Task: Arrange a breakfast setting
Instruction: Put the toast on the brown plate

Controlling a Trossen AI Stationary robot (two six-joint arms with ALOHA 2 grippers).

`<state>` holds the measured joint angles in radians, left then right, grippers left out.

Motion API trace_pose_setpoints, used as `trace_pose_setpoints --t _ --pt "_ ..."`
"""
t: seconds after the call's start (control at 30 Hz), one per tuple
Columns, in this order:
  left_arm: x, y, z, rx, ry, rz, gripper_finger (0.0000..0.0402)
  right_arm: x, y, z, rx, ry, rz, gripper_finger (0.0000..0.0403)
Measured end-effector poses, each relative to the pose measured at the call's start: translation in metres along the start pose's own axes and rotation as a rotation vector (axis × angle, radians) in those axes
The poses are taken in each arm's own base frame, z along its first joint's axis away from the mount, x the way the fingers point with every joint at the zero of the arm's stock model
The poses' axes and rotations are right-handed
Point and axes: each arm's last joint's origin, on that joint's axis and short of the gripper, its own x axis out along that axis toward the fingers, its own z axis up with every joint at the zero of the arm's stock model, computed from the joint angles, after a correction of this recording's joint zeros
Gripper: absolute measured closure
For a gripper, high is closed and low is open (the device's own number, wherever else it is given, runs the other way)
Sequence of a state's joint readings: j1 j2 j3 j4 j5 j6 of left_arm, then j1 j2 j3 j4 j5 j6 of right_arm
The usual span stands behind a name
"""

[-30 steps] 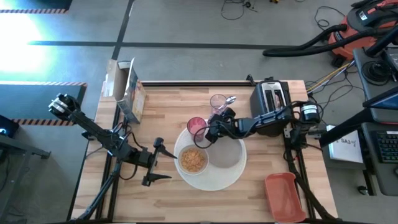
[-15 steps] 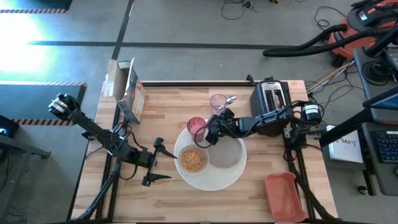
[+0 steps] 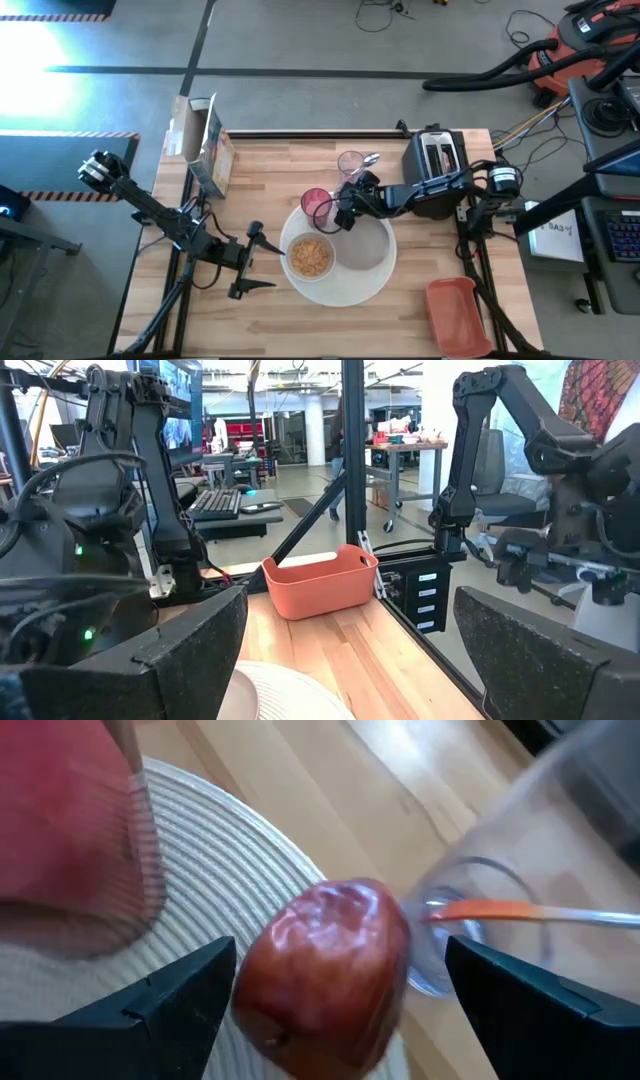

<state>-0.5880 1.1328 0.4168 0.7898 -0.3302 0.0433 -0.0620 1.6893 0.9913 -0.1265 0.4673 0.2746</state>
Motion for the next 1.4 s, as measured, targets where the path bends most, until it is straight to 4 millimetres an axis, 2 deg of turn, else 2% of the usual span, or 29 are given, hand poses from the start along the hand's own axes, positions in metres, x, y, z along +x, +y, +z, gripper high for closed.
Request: trace_pose_setpoints --t 0.17,0.33,0.5,0.63,0.77,0.93,1.13,1.4 --pt "0.0 0.0 0.0 0.0 0.0 0.0 0.0064 -0.033 -0.009 0.006 0.007 0.021 0.01 0.0051" --pt "0.0 0.0 0.0 0.0 0.0 0.0 0.0064 -0.082 -0.021 0.014 0.079 -0.011 0.045 0.0051" --pt "0.001 0.0 0.003 -0.002 -0.008 0.001 0.0064 -0.124 -0.038 0.006 0.151 0.046 0.056 0.005" --pt "0.002 0.0 0.004 0.005 -0.013 0.002 0.0064 -0.147 -0.059 -0.008 0.364 0.101 -0.094 0.005" --pt "0.002 0.0 0.004 0.022 -0.012 0.002 0.0064 -0.163 -0.076 -0.022 0.443 0.147 -0.241 0.005" --pt "0.002 0.0 0.004 0.022 -0.012 0.002 0.0064 -0.171 -0.082 -0.026 0.462 0.163 -0.241 0.005" --pt "0.002 0.0 0.004 0.022 -0.011 0.002 0.0064 -0.189 -0.088 -0.01 0.41 0.137 -0.239 0.0051" --pt "0.002 0.0 0.003 0.021 -0.004 0.001 0.0064 -0.208 -0.107 0.003 0.371 0.178 -0.424 0.0051"
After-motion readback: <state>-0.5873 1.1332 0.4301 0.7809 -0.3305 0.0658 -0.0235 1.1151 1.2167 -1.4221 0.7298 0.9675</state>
